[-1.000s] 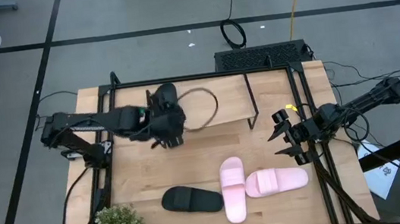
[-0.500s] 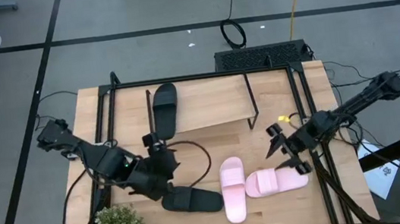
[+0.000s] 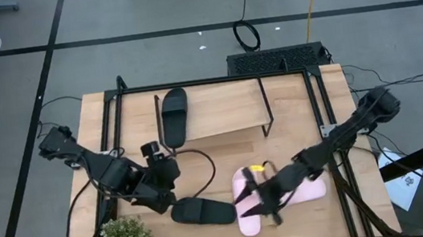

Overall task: Pick and place slides into the shelf
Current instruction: Put the black slide on the shelf

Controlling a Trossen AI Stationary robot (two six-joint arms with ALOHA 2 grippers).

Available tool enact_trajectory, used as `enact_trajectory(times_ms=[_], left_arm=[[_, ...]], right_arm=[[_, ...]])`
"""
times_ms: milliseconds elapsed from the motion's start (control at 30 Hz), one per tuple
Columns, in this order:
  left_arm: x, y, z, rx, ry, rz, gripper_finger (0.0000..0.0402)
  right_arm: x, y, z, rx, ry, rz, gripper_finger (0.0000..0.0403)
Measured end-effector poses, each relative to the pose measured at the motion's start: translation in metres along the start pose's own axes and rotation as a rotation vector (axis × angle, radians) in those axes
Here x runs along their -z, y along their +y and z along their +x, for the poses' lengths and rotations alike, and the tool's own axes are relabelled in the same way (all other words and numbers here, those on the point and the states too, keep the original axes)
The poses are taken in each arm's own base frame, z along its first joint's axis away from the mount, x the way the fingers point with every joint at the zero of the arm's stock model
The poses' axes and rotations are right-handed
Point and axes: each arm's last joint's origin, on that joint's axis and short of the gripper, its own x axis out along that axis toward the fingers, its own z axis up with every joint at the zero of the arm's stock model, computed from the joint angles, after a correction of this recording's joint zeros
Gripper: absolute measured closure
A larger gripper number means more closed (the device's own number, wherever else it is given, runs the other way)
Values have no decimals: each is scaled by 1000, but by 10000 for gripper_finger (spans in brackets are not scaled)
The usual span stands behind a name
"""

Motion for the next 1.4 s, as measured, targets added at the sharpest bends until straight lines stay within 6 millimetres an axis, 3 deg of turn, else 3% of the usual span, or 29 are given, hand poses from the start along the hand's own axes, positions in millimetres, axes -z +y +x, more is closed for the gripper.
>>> enact_trajectory(times_ms=[300,533,933,1133,1400], left_arm=[[18,-15,-14,37,33,0,215],[25,-23,-22,51,14,-12,215],[26,-25,-24,41,-5,-17,215],[26,-25,-24,41,-5,-14,215],[26,-24,-24,28,-18,-12,215]], right_arm=[[-5,6,69,-33,123,-11,211],[18,13,103,58,266,-91,211],[55,6,130,137,327,-170,211],[58,-7,131,160,326,-165,211],[69,-8,137,82,307,-110,211]])
